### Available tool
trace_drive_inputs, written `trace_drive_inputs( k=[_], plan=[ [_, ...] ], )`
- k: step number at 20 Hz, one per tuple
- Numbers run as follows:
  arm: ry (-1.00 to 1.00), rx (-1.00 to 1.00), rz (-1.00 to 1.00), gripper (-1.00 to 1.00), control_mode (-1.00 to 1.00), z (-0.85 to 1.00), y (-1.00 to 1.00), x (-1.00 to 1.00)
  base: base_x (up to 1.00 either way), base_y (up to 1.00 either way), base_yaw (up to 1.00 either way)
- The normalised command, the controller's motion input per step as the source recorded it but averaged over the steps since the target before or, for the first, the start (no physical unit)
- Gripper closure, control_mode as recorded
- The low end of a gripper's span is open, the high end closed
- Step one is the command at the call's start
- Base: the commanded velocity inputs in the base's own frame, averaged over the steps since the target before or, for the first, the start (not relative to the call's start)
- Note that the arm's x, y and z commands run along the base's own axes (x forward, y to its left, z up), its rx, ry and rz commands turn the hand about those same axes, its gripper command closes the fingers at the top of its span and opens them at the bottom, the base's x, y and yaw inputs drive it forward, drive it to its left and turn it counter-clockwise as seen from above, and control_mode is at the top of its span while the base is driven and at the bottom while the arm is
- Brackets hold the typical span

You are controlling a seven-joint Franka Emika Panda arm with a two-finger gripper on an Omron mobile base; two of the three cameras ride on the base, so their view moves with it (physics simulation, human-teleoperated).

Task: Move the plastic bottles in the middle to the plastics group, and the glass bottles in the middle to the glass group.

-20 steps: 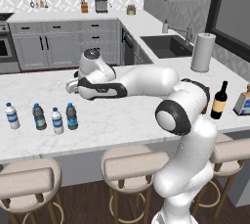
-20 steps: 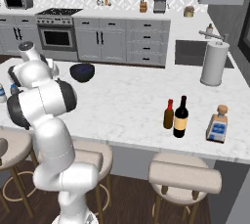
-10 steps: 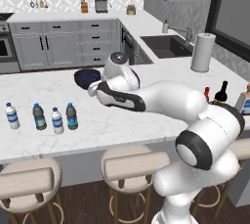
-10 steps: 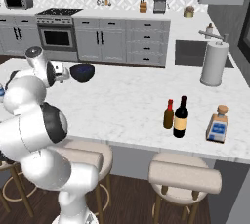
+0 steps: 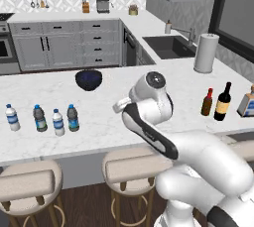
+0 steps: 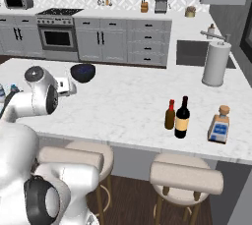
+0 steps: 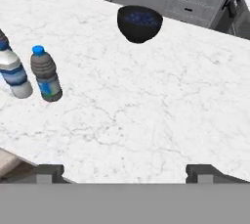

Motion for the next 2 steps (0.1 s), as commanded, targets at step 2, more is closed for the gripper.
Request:
trace_drive_inputs(
  k=[2],
  plan=[
    [-0.14,0.00,-0.02,-1.00,-1.00,0.03,-0.60,-1.00,0.00,0.00,0.00]
  ],
)
